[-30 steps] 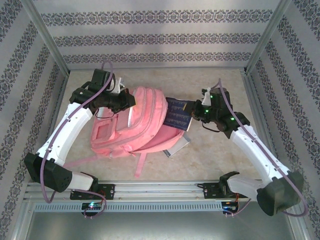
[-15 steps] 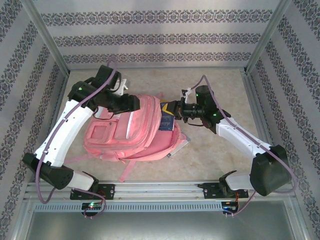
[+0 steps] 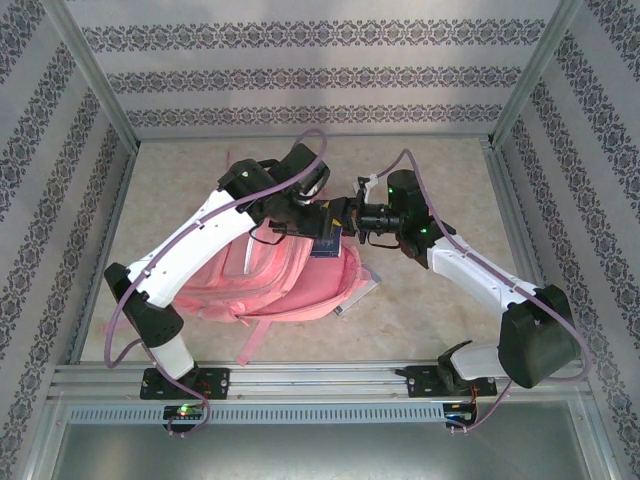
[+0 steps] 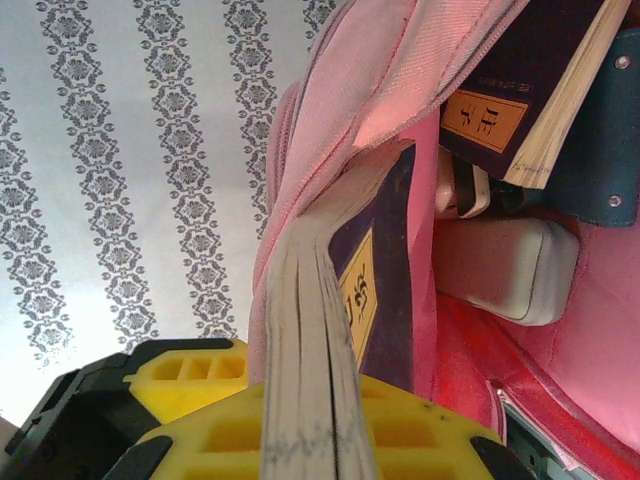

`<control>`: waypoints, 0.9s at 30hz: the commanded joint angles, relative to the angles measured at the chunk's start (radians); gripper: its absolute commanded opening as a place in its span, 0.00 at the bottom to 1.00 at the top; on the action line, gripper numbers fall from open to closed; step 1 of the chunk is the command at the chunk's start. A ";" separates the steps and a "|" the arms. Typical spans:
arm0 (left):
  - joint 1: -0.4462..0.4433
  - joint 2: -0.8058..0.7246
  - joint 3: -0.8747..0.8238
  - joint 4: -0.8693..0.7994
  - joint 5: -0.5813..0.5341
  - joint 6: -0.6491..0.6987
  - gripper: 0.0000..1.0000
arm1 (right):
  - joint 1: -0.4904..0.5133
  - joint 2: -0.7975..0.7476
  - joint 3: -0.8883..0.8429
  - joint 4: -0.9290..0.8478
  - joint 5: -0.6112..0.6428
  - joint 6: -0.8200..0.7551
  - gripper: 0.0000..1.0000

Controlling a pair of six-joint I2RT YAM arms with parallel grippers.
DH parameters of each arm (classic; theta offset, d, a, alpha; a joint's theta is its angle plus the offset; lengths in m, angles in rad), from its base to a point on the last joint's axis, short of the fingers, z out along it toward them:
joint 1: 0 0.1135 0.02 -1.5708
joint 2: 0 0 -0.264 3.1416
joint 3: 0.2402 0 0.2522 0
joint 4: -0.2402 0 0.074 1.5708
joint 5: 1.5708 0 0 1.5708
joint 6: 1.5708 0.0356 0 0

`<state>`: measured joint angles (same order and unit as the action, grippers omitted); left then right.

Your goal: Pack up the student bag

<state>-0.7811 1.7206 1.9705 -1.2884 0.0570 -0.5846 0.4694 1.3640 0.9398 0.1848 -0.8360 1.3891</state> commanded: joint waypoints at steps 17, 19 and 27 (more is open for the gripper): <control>0.042 -0.087 0.022 -0.041 -0.117 0.114 0.00 | -0.007 -0.108 -0.015 -0.017 -0.011 -0.092 0.00; 0.090 -0.138 0.011 -0.021 -0.055 0.128 0.00 | -0.008 -0.117 -0.018 -0.086 -0.012 -0.160 0.00; 0.237 -0.260 0.045 -0.082 0.005 0.193 0.00 | -0.010 -0.158 -0.128 -0.205 0.014 -0.316 0.00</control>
<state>-0.5598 1.4982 1.9720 -1.3399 0.0452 -0.4511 0.4667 1.2270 0.8505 0.0177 -0.8238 1.1561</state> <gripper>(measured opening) 0.055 0.140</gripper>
